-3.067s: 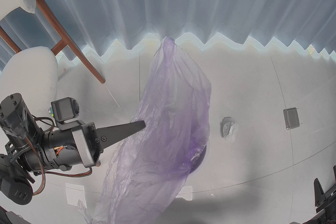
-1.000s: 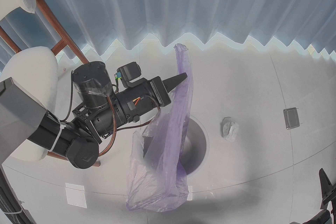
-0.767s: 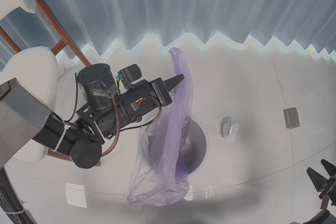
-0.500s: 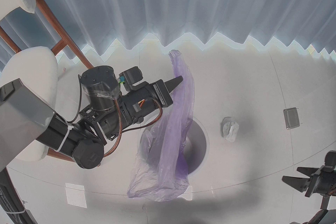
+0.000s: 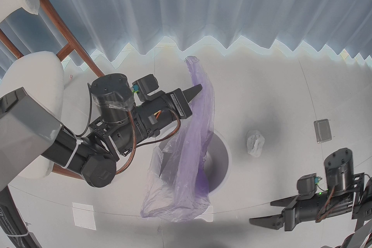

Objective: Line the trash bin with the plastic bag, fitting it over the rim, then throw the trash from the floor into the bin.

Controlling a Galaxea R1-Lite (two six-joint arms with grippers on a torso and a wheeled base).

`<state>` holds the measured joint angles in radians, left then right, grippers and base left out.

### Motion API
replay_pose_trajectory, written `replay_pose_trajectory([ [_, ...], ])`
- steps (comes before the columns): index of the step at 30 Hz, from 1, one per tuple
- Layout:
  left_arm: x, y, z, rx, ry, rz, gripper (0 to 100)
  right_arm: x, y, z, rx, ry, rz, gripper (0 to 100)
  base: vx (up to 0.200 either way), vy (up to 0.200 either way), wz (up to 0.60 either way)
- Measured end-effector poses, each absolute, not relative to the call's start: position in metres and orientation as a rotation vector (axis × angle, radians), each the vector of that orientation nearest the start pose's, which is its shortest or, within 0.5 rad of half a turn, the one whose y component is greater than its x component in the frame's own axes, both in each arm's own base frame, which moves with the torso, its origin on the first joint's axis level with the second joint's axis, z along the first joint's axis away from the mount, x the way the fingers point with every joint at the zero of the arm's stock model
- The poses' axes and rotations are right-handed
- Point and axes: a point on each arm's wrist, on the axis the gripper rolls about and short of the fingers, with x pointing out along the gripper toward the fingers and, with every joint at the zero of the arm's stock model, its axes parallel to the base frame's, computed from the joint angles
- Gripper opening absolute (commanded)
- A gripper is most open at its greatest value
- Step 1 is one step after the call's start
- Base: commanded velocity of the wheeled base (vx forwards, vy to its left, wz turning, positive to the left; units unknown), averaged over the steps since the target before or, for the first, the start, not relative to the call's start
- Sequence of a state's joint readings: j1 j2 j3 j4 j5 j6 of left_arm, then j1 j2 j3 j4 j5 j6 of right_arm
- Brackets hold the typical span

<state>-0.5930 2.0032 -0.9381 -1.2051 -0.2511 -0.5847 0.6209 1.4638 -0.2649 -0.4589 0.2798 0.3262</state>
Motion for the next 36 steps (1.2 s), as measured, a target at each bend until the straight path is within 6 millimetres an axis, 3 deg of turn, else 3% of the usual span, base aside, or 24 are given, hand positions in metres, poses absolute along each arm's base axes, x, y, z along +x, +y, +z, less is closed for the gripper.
replay_pose_trajectory([
  [2,0.309,-0.216,0.17,-0.573,0.108,-0.861,0,0.142,0.119,0.088,0.138,0.912,0.759,100,0.0,0.0,0.0],
  [3,0.309,-0.216,0.171,-0.573,0.107,-0.861,0,0.143,0.125,0.085,0.128,0.926,0.776,0,0.0,0.0,0.0],
  [11,0.309,-0.217,0.17,-0.572,0.107,-0.863,0,0.147,0.166,0.064,0.092,0.947,0.889,0,0.0,0.0,0.0],
  [20,0.307,-0.216,0.173,-0.572,0.101,-0.865,0,0.155,0.212,0.048,0.17,0.915,0.965,0,0.0,0.0,0.0],
  [29,0.299,-0.212,0.173,-0.571,0.109,-0.866,0,0.183,0.249,0.046,0.397,0.897,0.83,0,0.0,0.0,0.0],
  [36,0.287,-0.206,0.166,-0.563,0.14,-0.864,0,0.227,0.27,0.055,0.608,0.658,0.64,0,0.0,0.0,0.0],
])
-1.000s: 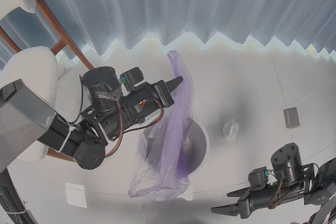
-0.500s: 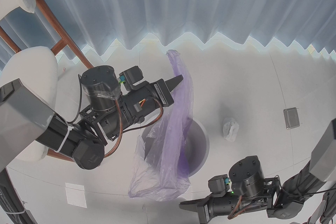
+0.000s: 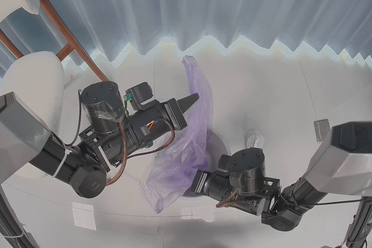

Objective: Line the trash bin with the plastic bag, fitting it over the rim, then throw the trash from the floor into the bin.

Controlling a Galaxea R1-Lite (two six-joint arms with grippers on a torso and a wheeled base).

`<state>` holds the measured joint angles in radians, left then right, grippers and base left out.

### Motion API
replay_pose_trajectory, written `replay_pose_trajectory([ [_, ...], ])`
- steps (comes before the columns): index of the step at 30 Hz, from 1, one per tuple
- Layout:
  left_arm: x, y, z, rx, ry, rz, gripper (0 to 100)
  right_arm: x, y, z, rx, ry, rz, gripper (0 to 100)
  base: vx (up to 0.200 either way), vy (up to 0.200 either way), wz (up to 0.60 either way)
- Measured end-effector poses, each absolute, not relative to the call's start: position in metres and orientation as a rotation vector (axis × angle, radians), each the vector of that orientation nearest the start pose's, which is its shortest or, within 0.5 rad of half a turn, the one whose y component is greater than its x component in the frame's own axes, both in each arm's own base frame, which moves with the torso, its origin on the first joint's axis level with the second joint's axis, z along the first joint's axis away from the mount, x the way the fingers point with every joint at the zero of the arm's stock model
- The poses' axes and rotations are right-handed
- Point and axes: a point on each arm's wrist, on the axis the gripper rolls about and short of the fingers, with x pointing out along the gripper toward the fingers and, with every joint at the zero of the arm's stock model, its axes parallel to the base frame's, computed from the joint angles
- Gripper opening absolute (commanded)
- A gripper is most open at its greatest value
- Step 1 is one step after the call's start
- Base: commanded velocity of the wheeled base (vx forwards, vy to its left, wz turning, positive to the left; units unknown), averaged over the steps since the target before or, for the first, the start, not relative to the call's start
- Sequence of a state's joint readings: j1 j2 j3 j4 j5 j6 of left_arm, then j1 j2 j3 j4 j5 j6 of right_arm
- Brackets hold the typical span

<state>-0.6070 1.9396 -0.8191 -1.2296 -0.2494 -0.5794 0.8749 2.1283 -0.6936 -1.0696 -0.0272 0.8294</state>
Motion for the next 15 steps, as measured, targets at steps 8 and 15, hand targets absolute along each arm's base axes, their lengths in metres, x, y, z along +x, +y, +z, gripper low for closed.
replay_pose_trajectory([
  [8,0.276,-0.21,0.159,-0.547,0.174,-0.88,0,0.267,0.27,0.051,0.627,0.536,0.53,0,0.0,0.0,0.0],
  [15,0.268,-0.212,0.151,-0.52,0.207,-0.89,0,0.243,0.272,0.036,0.54,0.655,0.518,0,0.0,0.0,0.0],
])
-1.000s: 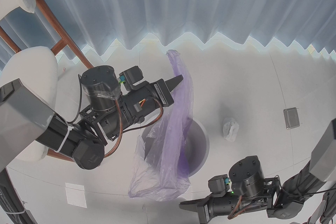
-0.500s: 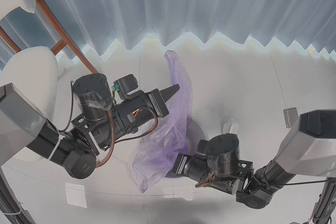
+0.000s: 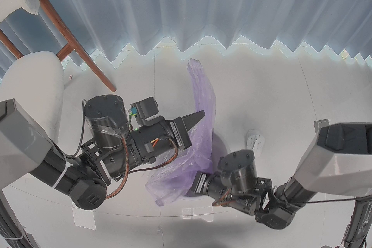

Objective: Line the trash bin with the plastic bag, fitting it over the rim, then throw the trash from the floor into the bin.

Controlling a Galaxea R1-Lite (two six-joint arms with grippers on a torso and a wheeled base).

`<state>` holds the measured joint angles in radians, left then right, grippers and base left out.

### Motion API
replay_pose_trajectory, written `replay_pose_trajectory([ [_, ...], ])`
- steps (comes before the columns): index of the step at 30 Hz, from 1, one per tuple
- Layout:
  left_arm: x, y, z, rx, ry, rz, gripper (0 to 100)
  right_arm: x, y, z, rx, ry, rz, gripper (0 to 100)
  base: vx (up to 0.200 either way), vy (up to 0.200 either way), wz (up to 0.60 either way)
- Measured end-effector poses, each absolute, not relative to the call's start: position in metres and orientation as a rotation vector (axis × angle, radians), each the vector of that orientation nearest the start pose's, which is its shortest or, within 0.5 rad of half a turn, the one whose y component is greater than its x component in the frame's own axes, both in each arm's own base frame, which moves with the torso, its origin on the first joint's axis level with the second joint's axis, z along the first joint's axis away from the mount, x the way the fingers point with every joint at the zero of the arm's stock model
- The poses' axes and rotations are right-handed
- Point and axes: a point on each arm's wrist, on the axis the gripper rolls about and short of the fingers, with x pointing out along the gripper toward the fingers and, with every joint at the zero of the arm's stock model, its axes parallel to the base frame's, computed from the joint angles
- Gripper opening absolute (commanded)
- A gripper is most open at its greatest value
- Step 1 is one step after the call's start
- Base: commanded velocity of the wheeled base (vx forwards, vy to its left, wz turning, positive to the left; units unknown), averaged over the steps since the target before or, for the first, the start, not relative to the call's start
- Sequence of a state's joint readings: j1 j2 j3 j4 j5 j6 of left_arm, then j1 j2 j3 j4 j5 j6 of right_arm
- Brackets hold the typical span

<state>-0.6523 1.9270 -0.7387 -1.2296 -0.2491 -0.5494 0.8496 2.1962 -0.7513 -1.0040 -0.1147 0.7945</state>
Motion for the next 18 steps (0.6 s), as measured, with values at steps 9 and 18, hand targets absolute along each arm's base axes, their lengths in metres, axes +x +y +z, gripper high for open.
replay_pose_trajectory([
  [9,0.259,-0.205,0.134,-0.46,0.268,-0.87,0,0.153,0.238,0.039,0.361,0.94,0.511,0,0.0,0.0,0.0],
  [18,0.254,-0.198,0.119,-0.412,0.329,-0.848,0,0.133,0.163,0.068,0.428,0.955,0.407,0,0.0,0.0,0.0],
])
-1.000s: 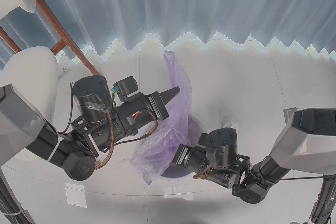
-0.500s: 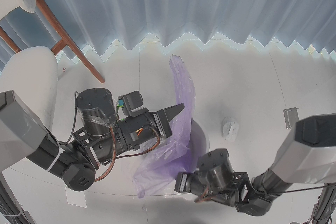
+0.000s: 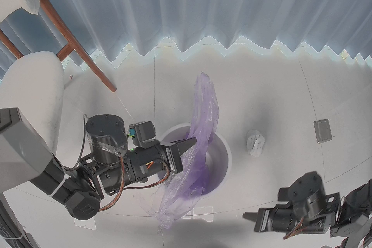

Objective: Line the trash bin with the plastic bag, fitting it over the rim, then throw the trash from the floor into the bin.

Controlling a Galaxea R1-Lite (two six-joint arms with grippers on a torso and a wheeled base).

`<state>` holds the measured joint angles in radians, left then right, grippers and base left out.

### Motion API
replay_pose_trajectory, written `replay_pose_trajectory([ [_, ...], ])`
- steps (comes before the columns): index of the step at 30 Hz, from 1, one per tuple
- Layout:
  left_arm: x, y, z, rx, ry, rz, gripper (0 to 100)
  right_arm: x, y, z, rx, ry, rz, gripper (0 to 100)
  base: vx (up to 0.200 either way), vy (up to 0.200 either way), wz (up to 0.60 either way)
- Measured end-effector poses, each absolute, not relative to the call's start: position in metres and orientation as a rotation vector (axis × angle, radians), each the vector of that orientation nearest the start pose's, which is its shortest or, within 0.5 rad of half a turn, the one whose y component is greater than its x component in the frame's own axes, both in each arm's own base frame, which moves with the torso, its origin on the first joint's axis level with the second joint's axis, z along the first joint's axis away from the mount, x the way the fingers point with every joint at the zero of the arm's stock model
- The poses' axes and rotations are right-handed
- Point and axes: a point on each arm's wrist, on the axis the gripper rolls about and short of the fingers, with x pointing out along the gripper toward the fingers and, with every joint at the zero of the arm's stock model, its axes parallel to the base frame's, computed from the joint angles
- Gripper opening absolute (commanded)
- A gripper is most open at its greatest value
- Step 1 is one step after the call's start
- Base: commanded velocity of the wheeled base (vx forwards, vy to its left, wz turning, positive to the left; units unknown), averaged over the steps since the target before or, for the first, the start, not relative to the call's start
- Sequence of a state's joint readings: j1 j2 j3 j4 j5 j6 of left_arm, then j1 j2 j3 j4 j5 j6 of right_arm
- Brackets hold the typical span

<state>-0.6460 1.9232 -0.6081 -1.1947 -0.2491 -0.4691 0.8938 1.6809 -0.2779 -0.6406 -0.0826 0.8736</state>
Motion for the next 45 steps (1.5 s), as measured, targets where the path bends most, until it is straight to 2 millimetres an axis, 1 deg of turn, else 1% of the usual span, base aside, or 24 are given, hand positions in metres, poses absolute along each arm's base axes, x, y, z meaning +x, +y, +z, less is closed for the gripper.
replay_pose_trajectory([
  [4,0.249,-0.197,0.114,-0.38,0.343,-0.851,0,0.157,0.139,0.081,0.482,0.875,0.34,0,0.0,0.0,0.0],
  [6,0.245,-0.198,0.112,-0.367,0.356,-0.858,0,0.171,0.129,0.087,0.468,0.824,0.332,0,0.0,0.0,0.0],
  [10,0.238,-0.199,0.109,-0.349,0.372,-0.873,0,0.198,0.115,0.099,0.351,0.695,0.408,0,0.0,0.0,0.0],
  [14,0.231,-0.199,0.107,-0.335,0.383,-0.887,0,0.236,0.109,0.108,0.216,0.513,0.483,0,0.0,0.0,0.0],
  [18,0.227,-0.199,0.106,-0.328,0.392,-0.895,0,0.28,0.111,0.11,0.104,0.337,0.539,0,0.0,0.0,0.0],
  [23,0.223,-0.199,0.107,-0.325,0.391,-0.9,0,0.329,0.12,0.102,-0.045,0.188,0.606,0,0.0,0.0,0.0],
  [25,0.223,-0.199,0.108,-0.324,0.39,-0.901,0,0.346,0.126,0.097,-0.087,0.141,0.631,0,0.0,0.0,0.0],
  [27,0.222,-0.198,0.108,-0.324,0.388,-0.903,0,0.359,0.131,0.092,-0.113,0.112,0.649,0,0.0,0.0,0.0],
  [29,0.221,-0.198,0.109,-0.324,0.386,-0.904,0,0.37,0.142,0.088,-0.125,0.082,0.675,0,0.0,0.0,0.0],
  [31,0.22,-0.197,0.11,-0.325,0.385,-0.904,0,0.376,0.156,0.085,-0.132,0.06,0.708,0,0.0,0.0,0.0],
  [33,0.219,-0.196,0.11,-0.325,0.384,-0.905,0,0.377,0.173,0.08,-0.137,0.049,0.751,0,0.0,0.0,0.0],
  [36,0.218,-0.195,0.11,-0.324,0.385,-0.904,0,0.372,0.193,0.075,-0.14,0.033,0.806,0,0.0,0.0,0.0],
  [39,0.216,-0.193,0.109,-0.323,0.391,-0.903,0,0.362,0.21,0.067,-0.142,0.037,0.856,0,0.0,0.0,0.0],
  [42,0.214,-0.191,0.108,-0.321,0.397,-0.899,0,0.348,0.218,0.054,-0.147,0.077,0.893,0,0.0,0.0,0.0],
  [45,0.214,-0.189,0.107,-0.32,0.402,-0.891,0,0.334,0.22,0.043,-0.15,0.099,0.916,0,0.0,0.0,0.0],
])
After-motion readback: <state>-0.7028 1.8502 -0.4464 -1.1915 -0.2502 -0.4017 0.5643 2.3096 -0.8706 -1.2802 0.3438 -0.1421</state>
